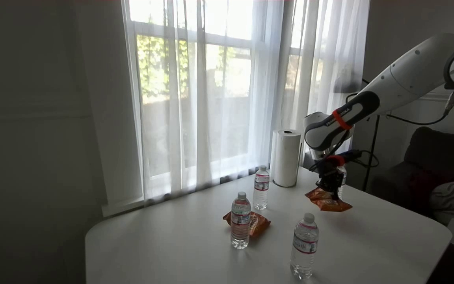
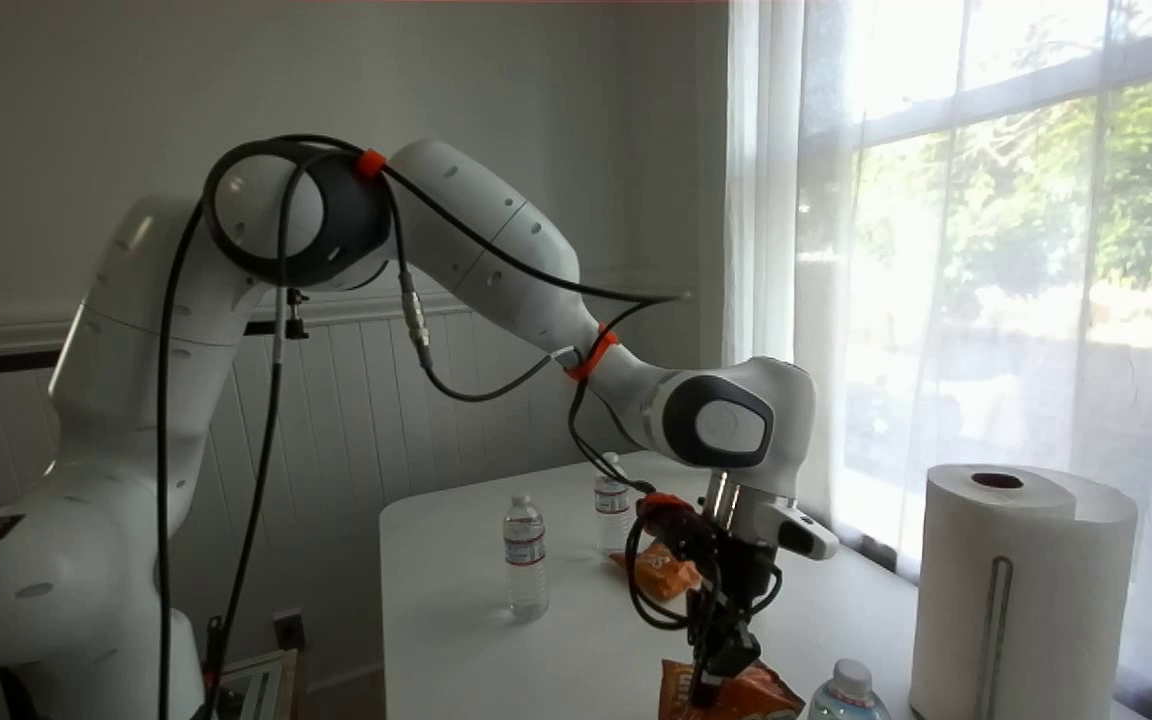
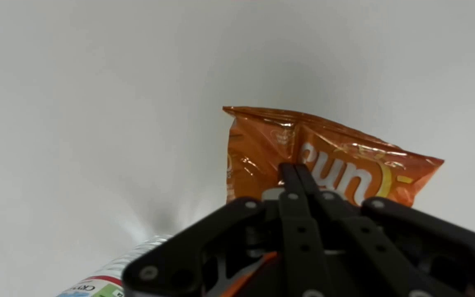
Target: Pick up the water bottle to the right and move it further to the right on the table, pick up one orange packet and put it next to the water bottle on the right, pick up the bottommost water bottle and place it a little behind the water bottle on the right, pick up the orange packet to the left and put it next to the water bottle by itself
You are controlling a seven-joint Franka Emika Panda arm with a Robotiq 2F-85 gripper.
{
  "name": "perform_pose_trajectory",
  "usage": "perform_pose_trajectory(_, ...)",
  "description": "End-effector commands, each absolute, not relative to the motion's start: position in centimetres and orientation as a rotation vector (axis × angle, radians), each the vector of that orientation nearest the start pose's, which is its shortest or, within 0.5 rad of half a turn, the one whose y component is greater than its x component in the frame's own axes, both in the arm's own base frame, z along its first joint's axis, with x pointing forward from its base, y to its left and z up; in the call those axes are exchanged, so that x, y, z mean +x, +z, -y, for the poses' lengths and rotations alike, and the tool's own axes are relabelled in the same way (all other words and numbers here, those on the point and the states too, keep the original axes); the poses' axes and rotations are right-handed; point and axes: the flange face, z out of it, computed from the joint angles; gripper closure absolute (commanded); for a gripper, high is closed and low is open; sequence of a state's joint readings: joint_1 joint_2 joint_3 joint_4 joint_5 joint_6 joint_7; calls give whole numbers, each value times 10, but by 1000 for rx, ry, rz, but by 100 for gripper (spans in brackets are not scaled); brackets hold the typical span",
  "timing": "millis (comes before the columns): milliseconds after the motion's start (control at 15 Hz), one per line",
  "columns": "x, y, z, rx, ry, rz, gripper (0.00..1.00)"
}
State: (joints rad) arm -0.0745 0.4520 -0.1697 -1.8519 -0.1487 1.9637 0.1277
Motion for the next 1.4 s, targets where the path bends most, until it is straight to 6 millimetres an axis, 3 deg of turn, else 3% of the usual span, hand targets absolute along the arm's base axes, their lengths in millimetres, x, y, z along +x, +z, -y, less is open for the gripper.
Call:
perform_pose_trajectory(0,583,260,151,-3241,578,-462,99)
perform_pose_trajectory(267,586,256,150,-3241,573,-396,100)
perform_pose_trajectory(800,603,241,153,-3272,536,-84,100)
perform_pose_trajectory(1267,614,234,156,-3281,472,-1,100)
perform_pose_trajectory(1333,614,233,156,-3288,466,-11,74)
